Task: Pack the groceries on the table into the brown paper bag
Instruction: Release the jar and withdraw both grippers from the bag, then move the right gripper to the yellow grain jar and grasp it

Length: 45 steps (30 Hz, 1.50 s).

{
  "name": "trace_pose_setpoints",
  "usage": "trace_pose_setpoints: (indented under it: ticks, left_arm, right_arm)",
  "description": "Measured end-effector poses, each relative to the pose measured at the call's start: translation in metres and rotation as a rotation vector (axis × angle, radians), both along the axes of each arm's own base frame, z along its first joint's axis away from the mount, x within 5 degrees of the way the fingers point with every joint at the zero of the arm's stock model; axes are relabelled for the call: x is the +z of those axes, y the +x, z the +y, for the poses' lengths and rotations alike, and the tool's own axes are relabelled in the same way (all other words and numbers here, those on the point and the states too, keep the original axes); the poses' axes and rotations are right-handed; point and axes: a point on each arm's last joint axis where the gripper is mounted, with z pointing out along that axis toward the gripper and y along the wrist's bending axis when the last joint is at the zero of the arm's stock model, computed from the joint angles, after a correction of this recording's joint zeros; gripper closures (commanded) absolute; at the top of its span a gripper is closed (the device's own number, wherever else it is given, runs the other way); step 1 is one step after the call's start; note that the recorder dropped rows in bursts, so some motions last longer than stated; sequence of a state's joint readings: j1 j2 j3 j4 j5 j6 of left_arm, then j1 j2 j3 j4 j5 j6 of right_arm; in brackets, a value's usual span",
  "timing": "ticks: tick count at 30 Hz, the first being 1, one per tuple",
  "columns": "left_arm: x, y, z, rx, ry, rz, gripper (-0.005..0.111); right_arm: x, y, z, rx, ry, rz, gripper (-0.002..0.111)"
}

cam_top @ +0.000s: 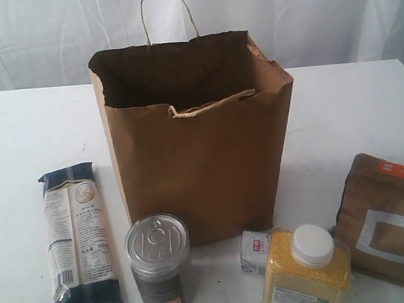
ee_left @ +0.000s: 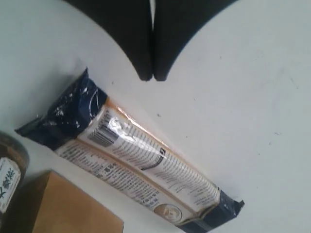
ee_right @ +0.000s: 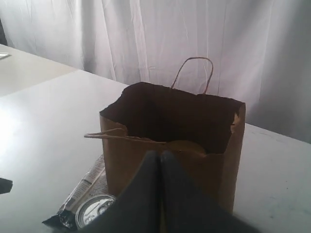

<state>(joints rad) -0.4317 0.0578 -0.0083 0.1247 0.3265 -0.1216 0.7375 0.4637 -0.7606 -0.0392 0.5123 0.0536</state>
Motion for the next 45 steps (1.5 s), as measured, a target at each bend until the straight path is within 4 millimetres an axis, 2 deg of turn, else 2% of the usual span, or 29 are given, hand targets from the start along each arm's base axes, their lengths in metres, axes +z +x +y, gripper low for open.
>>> trace_pose_setpoints:
  ticks: [4, 6, 7, 8, 12, 14, 19, 25, 36, 45]
  left_arm:
    - [0.009, 0.002, -0.001, -0.006, -0.059, -0.128, 0.107]
    - [0.010, 0.002, -0.001, -0.006, -0.063, -0.138, 0.107]
    - [0.010, 0.002, -0.002, -0.006, -0.063, -0.138, 0.107]
    - [0.010, 0.002, -0.002, -0.006, -0.063, -0.138, 0.107]
    - [0.010, 0.002, -0.002, -0.006, -0.064, -0.140, 0.107]
    - [0.010, 0.002, -0.002, -0.006, -0.064, -0.140, 0.107]
    - [0.010, 0.002, -0.002, -0.006, -0.064, -0.140, 0.107]
    - [0.010, 0.002, -0.002, -0.006, -0.065, -0.141, 0.107]
    - [0.011, 0.002, -0.002, -0.006, -0.065, -0.143, 0.107]
    - [0.011, 0.002, -0.002, -0.006, -0.065, -0.143, 0.107]
  right_arm:
    - [-0.006, -0.001, -0.001, -0.010, -0.008, 0.080, 0.108]
    - [-0.017, 0.001, 0.000, -0.029, -0.051, 0.206, 0.100]
    - [-0.023, 0.003, 0.002, -0.037, -0.095, 0.270, 0.089]
    - [-0.033, 0.006, 0.004, -0.048, -0.169, 0.356, 0.082]
    - [-0.048, 0.017, 0.015, -0.049, -0.295, 0.488, 0.045]
    - [-0.055, 0.024, 0.024, -0.025, -0.351, 0.534, 0.037]
    - [-0.074, 0.039, 0.047, 0.072, -0.480, 0.637, 0.037]
    - [-0.089, 0.055, 0.065, 0.160, -0.630, 0.668, 0.037]
    - [-0.119, 0.084, 0.083, 0.203, -0.832, 0.667, 0.037]
    - [-0.137, 0.097, 0.093, 0.218, -0.889, 0.675, 0.039]
